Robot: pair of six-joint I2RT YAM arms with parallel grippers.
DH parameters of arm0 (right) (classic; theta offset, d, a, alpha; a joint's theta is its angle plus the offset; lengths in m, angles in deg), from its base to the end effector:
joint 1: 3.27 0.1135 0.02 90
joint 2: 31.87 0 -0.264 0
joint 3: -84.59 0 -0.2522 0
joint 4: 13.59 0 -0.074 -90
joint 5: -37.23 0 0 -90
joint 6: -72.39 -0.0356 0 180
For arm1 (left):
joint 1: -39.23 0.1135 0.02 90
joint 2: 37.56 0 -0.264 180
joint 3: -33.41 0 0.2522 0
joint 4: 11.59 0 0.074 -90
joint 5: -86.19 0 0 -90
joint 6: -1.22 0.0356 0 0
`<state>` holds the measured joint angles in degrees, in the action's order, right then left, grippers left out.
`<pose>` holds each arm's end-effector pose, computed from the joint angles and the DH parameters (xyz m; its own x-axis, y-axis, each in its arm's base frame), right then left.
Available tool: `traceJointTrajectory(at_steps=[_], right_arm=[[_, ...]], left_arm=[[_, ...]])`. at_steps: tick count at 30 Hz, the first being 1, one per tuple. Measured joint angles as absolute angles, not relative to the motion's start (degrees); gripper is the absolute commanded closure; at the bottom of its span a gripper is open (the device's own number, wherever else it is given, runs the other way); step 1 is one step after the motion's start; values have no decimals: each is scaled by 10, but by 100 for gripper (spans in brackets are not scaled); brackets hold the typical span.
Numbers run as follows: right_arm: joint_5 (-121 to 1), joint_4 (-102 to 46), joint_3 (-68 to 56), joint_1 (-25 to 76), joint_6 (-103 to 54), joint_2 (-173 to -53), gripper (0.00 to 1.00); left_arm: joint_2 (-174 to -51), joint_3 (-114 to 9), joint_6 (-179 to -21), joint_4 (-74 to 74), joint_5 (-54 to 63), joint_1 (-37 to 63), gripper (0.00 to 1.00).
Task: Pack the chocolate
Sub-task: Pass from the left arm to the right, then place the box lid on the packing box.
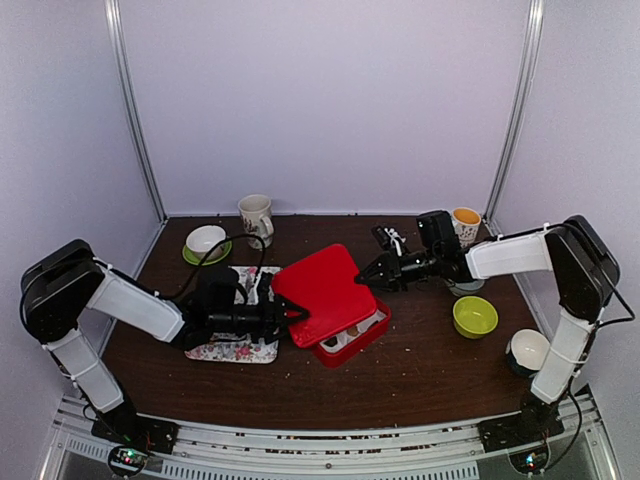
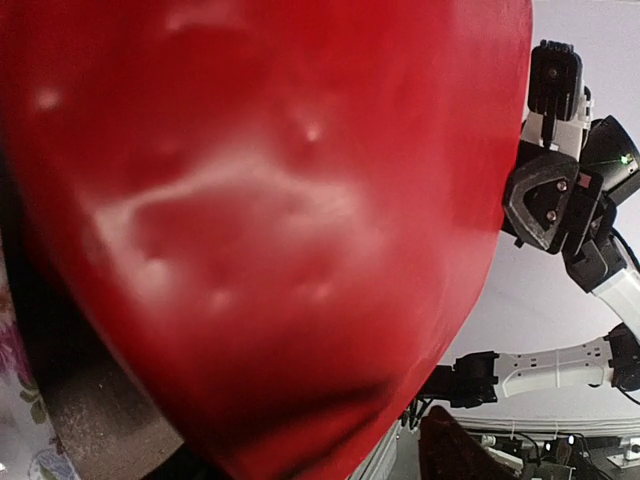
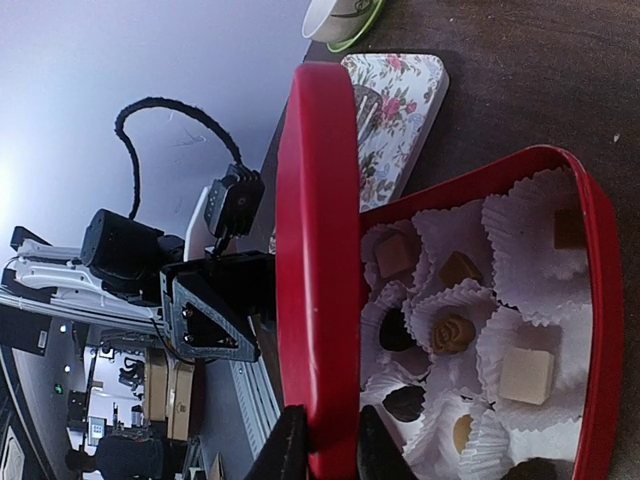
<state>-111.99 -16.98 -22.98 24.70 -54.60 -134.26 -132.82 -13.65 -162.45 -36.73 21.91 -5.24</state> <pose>0.3144 0.2016 0.1947 -0.9136 -0.1365 -0.3830 -0.4058 0.2473 0.8799 0.2103 -0.2281 0.1468 -0.9577 -0.2714 -0.0956 -0.0107 0.3654 -0.9308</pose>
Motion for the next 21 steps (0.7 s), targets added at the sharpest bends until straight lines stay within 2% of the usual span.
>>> traceJointTrajectory(at_steps=[12, 21], right_arm=[[-1128, -259, -203, 231, -503, -1372, 85], [-1130, -294, -191, 222, -487, -1375, 85]], left_arm=[[-1328, -103, -1653, -371, 210, -52, 33], [-1288, -69, -1666, -333, 188, -52, 24]])
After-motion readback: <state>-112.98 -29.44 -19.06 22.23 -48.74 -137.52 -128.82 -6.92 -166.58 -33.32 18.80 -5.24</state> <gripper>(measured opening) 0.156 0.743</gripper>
